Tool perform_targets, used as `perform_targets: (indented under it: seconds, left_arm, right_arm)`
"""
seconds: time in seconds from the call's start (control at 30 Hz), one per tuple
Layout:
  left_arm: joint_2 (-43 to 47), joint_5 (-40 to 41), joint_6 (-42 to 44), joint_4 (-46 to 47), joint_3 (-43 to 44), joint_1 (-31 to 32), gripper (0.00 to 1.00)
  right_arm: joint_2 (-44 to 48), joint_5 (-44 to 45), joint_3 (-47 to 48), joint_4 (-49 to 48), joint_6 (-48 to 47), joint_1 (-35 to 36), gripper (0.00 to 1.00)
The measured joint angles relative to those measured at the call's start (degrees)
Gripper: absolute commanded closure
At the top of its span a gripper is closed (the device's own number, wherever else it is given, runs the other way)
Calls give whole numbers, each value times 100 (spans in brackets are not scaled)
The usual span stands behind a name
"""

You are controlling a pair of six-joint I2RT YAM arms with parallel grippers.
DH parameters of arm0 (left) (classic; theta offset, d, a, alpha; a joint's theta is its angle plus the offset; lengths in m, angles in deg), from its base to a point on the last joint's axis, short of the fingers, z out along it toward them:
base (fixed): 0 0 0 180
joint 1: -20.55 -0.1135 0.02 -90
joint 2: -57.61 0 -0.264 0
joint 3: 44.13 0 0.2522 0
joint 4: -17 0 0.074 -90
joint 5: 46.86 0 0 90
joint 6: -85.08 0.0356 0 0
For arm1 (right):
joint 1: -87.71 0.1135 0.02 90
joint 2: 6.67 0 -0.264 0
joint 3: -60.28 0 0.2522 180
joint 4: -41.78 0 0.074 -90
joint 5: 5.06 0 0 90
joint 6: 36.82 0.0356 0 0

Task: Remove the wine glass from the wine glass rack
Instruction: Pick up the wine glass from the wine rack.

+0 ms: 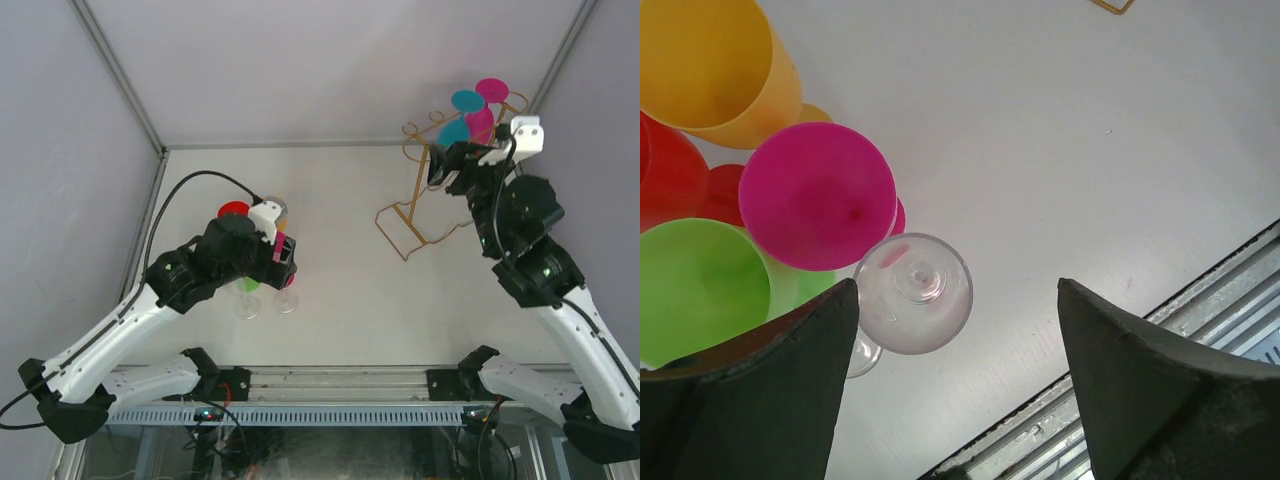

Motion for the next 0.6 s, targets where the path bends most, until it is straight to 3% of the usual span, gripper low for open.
perform_targets:
  seconds: [0.13, 0.43, 0.6]
  left_arm:
    - [92, -20, -68, 44, 0, -2, 11]
    - [643, -153, -343, 238, 0, -2, 5]
    - [1056, -155, -509, 306, -2, 0, 0]
  right_arm:
    - [-772, -986, 949, 656, 599, -1187, 31]
    - [-2238, -2575, 1864, 1176, 2063, -3480, 40]
    - [-3215, -3165, 2610, 1453, 2717, -4225, 41]
